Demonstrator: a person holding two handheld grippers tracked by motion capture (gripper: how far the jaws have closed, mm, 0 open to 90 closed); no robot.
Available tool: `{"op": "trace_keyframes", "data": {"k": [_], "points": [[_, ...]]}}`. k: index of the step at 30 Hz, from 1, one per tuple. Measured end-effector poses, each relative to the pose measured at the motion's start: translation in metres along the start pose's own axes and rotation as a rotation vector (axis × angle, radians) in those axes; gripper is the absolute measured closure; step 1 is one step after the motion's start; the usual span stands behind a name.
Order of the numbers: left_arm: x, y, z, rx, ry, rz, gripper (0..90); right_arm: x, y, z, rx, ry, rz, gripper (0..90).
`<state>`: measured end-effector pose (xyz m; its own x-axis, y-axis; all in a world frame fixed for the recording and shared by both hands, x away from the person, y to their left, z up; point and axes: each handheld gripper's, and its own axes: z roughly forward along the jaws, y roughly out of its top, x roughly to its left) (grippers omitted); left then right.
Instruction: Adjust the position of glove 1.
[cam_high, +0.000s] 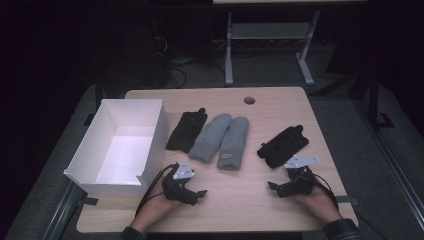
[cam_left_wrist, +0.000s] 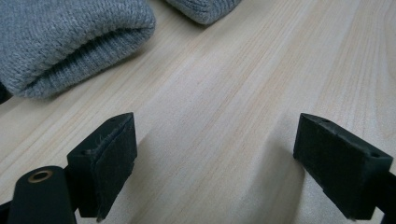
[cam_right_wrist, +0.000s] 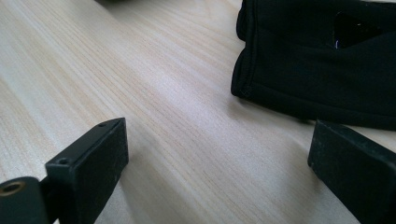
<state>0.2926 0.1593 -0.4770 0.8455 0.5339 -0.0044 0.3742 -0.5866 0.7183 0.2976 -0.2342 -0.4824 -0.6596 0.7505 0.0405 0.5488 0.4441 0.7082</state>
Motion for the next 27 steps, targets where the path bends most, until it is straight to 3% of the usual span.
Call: {"op": "trace_keyframes", "data": {"k": [9, 11, 15, 17, 20, 21, 22, 23, 24, 25, 27], "points": [[0.000, -0.001, 0.000, -0.008, -0.009, 0.000, 12.8, 0.000, 0.000, 0.000, 0.001, 0.000, -0.008, 5.1], [0.001, -0.001, -0.001, -0.007, -0.012, 0.004, 12.8, 0.000, 0.003, -0.003, 0.032, 0.009, -0.017, 13.7], [0.001, -0.002, -0.001, -0.007, -0.014, 0.012, 12.8, 0.000, 0.008, -0.007, 0.027, 0.026, -0.015, 17.4], [0.002, -0.002, -0.001, -0.007, -0.014, 0.021, 12.8, 0.001, 0.013, -0.013, 0.003, 0.045, -0.013, 29.6], [0.002, -0.002, -0.002, -0.007, -0.013, 0.025, 12.8, 0.001, 0.017, -0.015, -0.016, 0.061, -0.018, 37.7], [0.002, -0.002, -0.002, -0.007, -0.014, 0.018, 12.8, 0.002, 0.021, -0.018, -0.035, 0.076, -0.031, 49.0], [0.002, -0.002, -0.002, -0.007, -0.014, 0.018, 12.9, 0.002, 0.021, -0.018, -0.035, 0.076, -0.031, 49.0], [0.002, -0.002, -0.002, -0.008, -0.014, 0.018, 12.9, 0.003, 0.023, -0.019, -0.043, 0.093, -0.032, 54.5], [0.001, -0.002, -0.002, -0.008, -0.015, 0.016, 12.9, 0.005, 0.027, -0.020, -0.035, 0.115, -0.036, 66.2], [0.001, -0.002, -0.002, -0.008, -0.015, 0.016, 12.9, 0.005, 0.027, -0.020, -0.035, 0.115, -0.036, 66.2], [0.001, -0.003, -0.003, -0.005, -0.015, 0.019, 12.8, 0.007, 0.034, -0.019, -0.016, 0.156, -0.030, 78.8]]}}
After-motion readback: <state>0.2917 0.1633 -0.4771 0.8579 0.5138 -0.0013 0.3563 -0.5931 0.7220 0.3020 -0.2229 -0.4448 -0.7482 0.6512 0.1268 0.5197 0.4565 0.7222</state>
